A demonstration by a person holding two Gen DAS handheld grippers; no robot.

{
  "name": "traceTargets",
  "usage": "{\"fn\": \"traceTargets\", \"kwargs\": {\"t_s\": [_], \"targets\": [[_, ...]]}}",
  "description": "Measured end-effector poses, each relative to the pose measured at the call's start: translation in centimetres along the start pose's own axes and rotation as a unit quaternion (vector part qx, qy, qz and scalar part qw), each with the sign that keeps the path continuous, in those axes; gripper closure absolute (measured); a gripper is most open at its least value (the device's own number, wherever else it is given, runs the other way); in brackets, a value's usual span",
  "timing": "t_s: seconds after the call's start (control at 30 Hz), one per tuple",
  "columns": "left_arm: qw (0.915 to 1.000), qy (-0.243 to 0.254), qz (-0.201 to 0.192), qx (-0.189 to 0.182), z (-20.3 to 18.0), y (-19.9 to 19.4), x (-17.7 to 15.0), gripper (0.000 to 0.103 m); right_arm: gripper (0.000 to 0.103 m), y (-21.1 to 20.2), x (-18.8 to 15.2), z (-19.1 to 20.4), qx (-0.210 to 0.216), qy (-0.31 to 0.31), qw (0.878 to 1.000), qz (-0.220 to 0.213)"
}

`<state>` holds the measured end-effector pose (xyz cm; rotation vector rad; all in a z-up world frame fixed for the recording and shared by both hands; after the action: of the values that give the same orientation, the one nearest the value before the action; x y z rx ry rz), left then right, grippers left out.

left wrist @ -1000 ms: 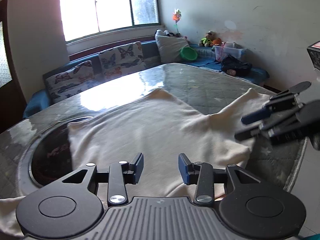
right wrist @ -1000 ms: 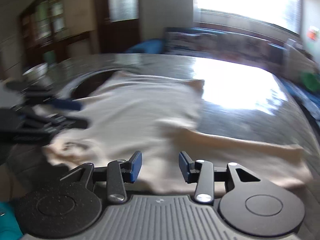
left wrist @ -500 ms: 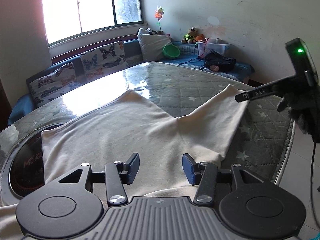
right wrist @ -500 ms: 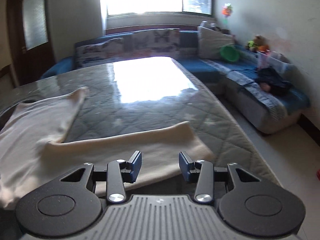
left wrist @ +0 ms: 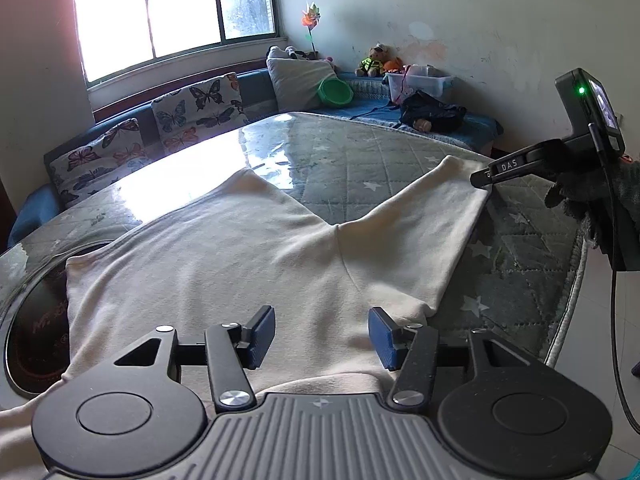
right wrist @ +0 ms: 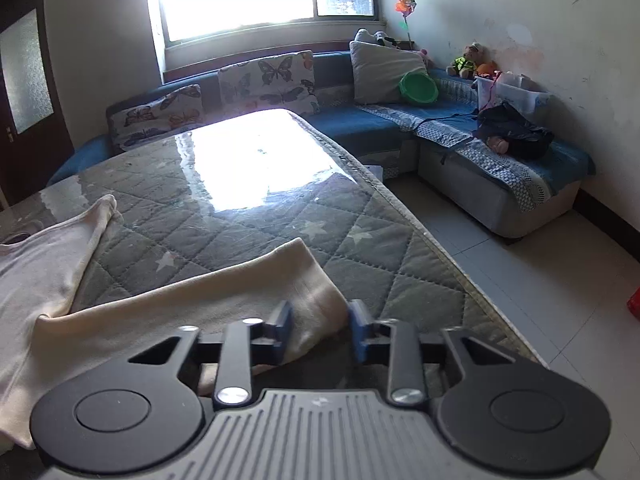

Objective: Fold clothes
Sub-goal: 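Grasp a sleeve with the right gripper, lift it and lay it across the shirt body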

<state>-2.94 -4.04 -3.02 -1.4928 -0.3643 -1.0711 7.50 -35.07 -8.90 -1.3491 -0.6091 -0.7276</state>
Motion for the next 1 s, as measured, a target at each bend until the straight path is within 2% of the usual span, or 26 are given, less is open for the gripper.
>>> {"fn": "traceTargets", "kwargs": {"t_s": [0.2, 0.37, 0.63, 0.83, 1.0], "targets": [[1.0, 0.0, 0.003, -0.002, -0.1, 0.3, -0.1, 0.047, 0.093, -2.2, 0.8, 0.7, 0.041, 0.007, 0.999, -0.027], [1.0, -0.004, 0.003, -0.005, -0.1, 0.4, -0.2, 0.047, 0.093, -5.4, 2.9, 3.1, 0.088, -0.006, 0.994, -0.064], [0.9998, -0.002, 0.002, -0.019, -1.2, 1.1, -0.3, 0.047, 0.093, -10.0, 6.2, 9.0, 0.164, -0.072, 0.977, -0.116], [0.9996, 0.012, -0.001, -0.025, -2.3, 1.8, -0.6, 0.047, 0.093, -11.8, 7.6, 12.4, 0.198, -0.103, 0.965, -0.136], [0.9995, -0.008, -0.01, -0.03, -1.5, 1.1, -0.4, 0.046, 0.094, -12.9, 8.1, 14.4, 0.223, -0.12, 0.957, -0.141]]}}
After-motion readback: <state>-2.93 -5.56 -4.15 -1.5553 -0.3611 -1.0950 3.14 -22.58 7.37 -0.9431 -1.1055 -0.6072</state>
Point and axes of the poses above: each gripper's, at about its wrist camera, not at the fingertips, and y roughly the way its jaws point, z to its left, x to its top, the point moved 2 cm from there along y, roughly the way its jaws point, and after that the axes turned 2 degrees about y, right-handed, at the moved point
